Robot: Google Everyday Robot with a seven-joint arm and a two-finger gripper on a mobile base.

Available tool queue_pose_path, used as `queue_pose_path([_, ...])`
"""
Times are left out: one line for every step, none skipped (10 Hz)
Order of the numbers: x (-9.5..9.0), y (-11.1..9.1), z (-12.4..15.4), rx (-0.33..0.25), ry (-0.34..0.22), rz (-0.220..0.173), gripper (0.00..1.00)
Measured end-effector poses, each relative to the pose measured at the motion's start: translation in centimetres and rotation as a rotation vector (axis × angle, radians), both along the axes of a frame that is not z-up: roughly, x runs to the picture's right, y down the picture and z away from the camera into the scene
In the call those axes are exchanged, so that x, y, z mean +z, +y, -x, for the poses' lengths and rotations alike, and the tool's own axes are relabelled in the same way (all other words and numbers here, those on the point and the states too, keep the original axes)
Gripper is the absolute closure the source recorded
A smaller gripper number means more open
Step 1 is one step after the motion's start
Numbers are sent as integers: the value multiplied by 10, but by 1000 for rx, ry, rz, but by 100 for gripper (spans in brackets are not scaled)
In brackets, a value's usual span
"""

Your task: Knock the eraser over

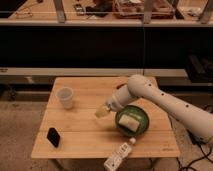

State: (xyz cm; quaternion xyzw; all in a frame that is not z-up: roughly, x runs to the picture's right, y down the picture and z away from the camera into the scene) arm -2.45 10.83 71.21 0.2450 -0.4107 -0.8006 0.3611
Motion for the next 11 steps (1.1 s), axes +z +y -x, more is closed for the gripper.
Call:
queue_pose_path([1,3,-2,-7,-8,-11,62])
queue_pose_path([0,9,-3,-11,-22,-27,62])
queue_pose_path([-1,20,1,-12,-52,-56,62])
queue_pose_path([-3,30,9,-25,-85,-90,62])
queue_pose_path([-6,39,19,-39,-121,-120,62])
queue_pose_path([-12,53,34,-61,-178,-164,62])
queue_pose_path([-17,66,49,-92,-227,-199,62])
queue_pose_path([-20,76,61,-126,-260,-225,62])
queue_pose_path([-22,91,75,-180,-293,-253,62])
queue_pose_path([-22,107,90,-239,-322,-272,62])
queue_pose_path([-22,122,104,-293,-339,-280,62])
